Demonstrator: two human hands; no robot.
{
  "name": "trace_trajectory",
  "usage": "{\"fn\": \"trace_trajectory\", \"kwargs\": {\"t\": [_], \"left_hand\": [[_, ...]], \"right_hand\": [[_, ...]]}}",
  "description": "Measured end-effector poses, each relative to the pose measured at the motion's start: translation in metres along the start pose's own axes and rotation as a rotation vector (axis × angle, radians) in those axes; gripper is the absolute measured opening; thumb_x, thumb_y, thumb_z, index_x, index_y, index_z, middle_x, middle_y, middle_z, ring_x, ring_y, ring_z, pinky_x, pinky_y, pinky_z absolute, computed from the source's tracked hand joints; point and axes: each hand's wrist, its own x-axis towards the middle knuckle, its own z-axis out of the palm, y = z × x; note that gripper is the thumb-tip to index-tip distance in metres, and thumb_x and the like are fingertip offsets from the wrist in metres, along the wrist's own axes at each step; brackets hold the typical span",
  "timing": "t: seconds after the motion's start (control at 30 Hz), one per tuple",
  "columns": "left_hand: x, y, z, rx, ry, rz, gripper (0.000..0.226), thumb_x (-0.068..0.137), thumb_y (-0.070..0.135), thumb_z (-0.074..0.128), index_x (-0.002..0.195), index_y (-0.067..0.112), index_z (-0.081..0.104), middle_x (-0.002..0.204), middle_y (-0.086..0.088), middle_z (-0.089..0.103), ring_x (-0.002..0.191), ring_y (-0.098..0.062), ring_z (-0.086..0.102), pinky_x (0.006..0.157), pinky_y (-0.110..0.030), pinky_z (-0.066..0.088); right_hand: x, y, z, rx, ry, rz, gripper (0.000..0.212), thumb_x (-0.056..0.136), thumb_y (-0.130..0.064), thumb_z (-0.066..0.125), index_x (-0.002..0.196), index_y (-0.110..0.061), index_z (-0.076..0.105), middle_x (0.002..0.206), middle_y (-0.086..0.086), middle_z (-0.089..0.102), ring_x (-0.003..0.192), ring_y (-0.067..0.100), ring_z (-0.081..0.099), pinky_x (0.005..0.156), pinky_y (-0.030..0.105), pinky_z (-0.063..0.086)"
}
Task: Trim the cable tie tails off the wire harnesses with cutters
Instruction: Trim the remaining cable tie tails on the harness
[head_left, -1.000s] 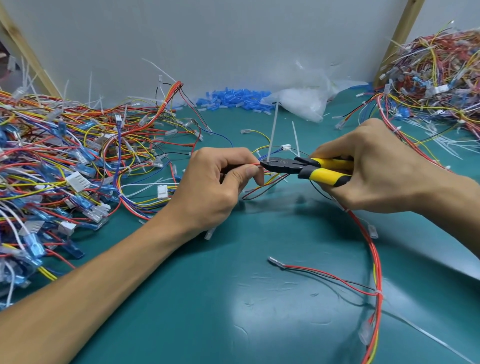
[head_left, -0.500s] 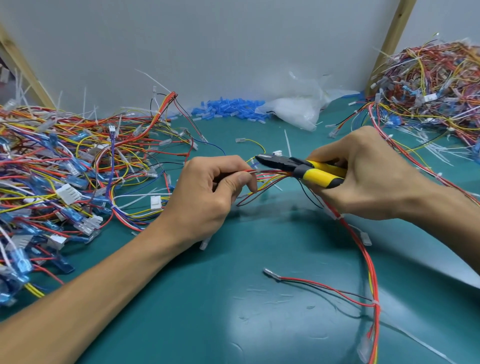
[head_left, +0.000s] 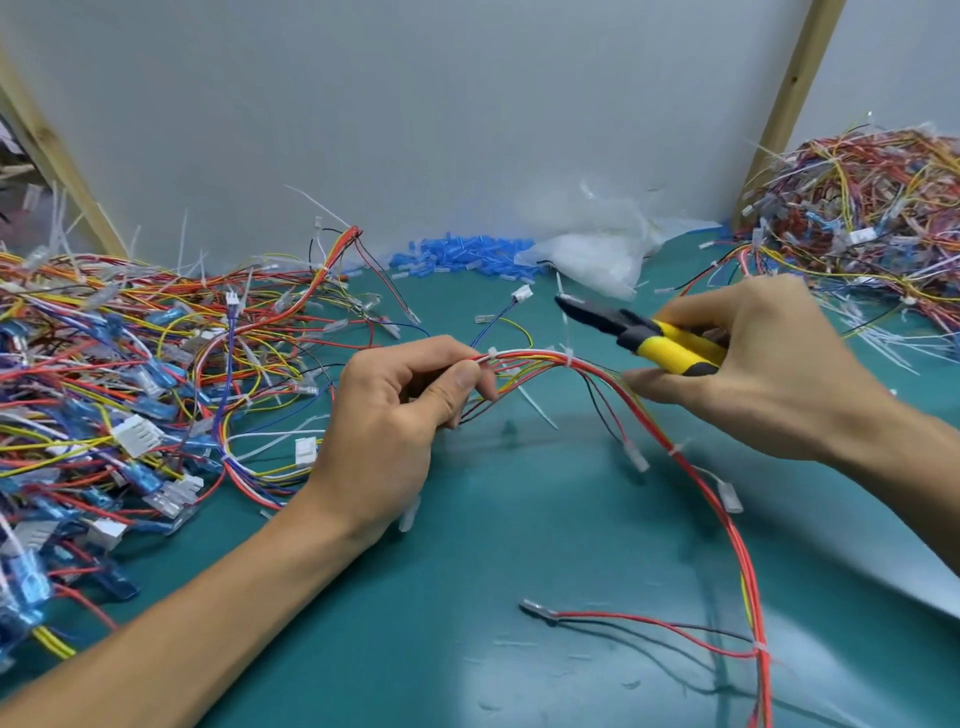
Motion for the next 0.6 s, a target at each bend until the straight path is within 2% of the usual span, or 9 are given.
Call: {"fn": "trace_trajectory", "kwargs": {"t": [0.07,0.2,0.27,0.4,0.5,0.6], "left_hand": [[0.0,0.0,0.001,0.009,0.039,0.009,0.023,0.094,0.02,0.058,0.078,0.013,0.074,0.055,0.007,0.048,0.053,-0.013,0.039,0.051,-0.025,0.031],[-0.001,-0.001,0.001,0.034,0.102,0.038,0.024,0.094,0.017,0.059,0.075,0.012,0.073,0.055,0.007,0.044,0.053,-0.014,0.036,0.054,-0.03,0.028],[-0.001,-0.001,0.002,0.045,0.121,0.048,0.023,0.094,0.017,0.059,0.076,0.012,0.072,0.056,0.008,0.044,0.053,-0.013,0.036,0.054,-0.028,0.028],[0.0,-0.002,0.002,0.047,0.13,0.061,0.022,0.095,0.016,0.059,0.078,0.011,0.073,0.055,0.01,0.046,0.052,-0.01,0.036,0.054,-0.026,0.029],[0.0,-0.002,0.002,0.056,0.126,0.069,0.022,0.094,0.016,0.059,0.078,0.012,0.074,0.056,0.01,0.049,0.052,-0.01,0.036,0.052,-0.024,0.03],[0.0,-0.001,0.004,0.088,0.113,0.091,0.022,0.093,0.015,0.059,0.077,0.015,0.074,0.057,0.01,0.051,0.051,-0.009,0.036,0.049,-0.022,0.029]], "right_hand": [[0.0,0.0,-0.001,-0.028,-0.071,0.02,0.044,0.07,-0.056,0.072,0.07,-0.013,0.068,0.057,0.013,0.051,0.05,0.014,0.032,0.05,0.035,0.031],[0.001,-0.005,-0.006,0.038,-0.15,0.075,0.052,0.064,-0.062,0.07,0.079,-0.012,0.074,0.066,0.017,0.059,0.056,0.024,0.043,0.058,0.049,0.046],[0.001,-0.007,-0.011,0.055,-0.179,0.085,0.058,0.059,-0.068,0.068,0.083,-0.015,0.077,0.069,0.015,0.063,0.064,0.033,0.053,0.062,0.051,0.05],[0.0,-0.007,-0.018,0.077,-0.291,0.098,0.055,0.06,-0.069,0.073,0.089,-0.023,0.08,0.069,0.012,0.068,0.07,0.037,0.062,0.069,0.057,0.055],[-0.001,-0.007,-0.017,0.088,-0.343,0.089,0.051,0.06,-0.068,0.076,0.089,-0.026,0.081,0.069,0.008,0.069,0.071,0.036,0.064,0.069,0.056,0.055],[-0.001,-0.008,-0.015,0.089,-0.344,0.082,0.05,0.06,-0.067,0.076,0.088,-0.026,0.082,0.067,0.007,0.069,0.068,0.033,0.061,0.059,0.046,0.05]]}}
